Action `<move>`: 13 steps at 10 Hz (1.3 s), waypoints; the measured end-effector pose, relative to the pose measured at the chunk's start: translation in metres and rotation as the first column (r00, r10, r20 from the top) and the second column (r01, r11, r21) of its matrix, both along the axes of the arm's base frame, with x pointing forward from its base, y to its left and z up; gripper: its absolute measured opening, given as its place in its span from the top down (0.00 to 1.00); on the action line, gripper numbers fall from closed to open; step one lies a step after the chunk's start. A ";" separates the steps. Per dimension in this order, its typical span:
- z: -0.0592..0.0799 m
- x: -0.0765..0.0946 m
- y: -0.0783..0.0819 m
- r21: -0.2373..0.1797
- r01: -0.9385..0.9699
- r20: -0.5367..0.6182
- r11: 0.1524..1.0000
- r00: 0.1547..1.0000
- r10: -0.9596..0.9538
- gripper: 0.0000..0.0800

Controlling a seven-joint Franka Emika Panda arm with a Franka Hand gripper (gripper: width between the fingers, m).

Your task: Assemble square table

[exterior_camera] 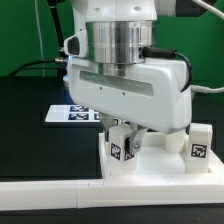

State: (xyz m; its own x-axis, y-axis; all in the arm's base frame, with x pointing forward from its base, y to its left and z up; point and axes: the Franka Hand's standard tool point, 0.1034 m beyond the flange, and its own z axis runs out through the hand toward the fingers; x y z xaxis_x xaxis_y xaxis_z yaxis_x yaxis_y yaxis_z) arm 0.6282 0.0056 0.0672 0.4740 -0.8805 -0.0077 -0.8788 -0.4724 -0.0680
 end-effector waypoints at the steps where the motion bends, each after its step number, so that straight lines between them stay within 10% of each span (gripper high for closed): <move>1: 0.000 -0.001 -0.006 0.012 0.118 -0.018 0.993 0.993 -0.118 0.64; 6: -0.001 -0.001 -0.003 0.081 0.688 -0.102 0.721 0.726 -0.680 0.64; 12: -0.001 -0.003 -0.002 0.037 0.789 -0.109 0.614 0.614 -0.782 0.64; 13: -0.001 -0.003 -0.002 0.037 0.789 -0.109 0.614 0.614 -0.782 0.46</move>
Offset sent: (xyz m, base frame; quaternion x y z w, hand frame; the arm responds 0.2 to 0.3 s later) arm 0.0068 0.0029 -0.0013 0.0085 -0.0552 0.3804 0.9231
